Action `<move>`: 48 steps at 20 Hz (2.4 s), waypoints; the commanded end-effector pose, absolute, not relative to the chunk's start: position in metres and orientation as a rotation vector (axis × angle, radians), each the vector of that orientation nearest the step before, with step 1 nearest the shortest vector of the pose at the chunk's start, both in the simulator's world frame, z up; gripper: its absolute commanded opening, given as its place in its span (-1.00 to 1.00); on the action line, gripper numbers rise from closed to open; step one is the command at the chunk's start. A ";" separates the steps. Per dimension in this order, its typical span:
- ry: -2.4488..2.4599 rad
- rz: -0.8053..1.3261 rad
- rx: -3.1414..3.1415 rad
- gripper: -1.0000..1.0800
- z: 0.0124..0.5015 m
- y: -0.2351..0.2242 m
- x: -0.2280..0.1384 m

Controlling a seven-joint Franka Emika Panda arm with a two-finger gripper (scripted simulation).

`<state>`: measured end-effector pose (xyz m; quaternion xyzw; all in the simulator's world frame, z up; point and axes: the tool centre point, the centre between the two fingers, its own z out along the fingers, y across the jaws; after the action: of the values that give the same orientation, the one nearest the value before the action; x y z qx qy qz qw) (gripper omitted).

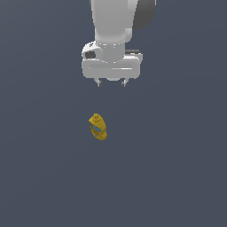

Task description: Pick up the object and move it to a goal position.

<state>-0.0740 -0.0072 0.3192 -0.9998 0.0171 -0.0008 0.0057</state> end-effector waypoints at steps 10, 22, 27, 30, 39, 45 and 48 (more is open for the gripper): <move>0.054 0.012 -3.148 0.92 0.325 -0.027 -0.081; -0.025 0.011 -3.148 0.92 0.320 -0.030 -0.077; -0.135 0.011 -3.144 0.92 0.313 -0.034 -0.071; -0.223 0.010 -3.139 0.92 0.307 -0.037 -0.067; -0.544 0.008 -3.098 0.92 0.285 -0.049 -0.052; -0.758 0.006 -3.051 0.92 0.269 -0.057 -0.042; -0.864 0.005 -3.022 0.92 0.261 -0.061 -0.038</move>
<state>-0.0403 -0.0589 0.2647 -0.9664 -0.2572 0.0020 -0.0010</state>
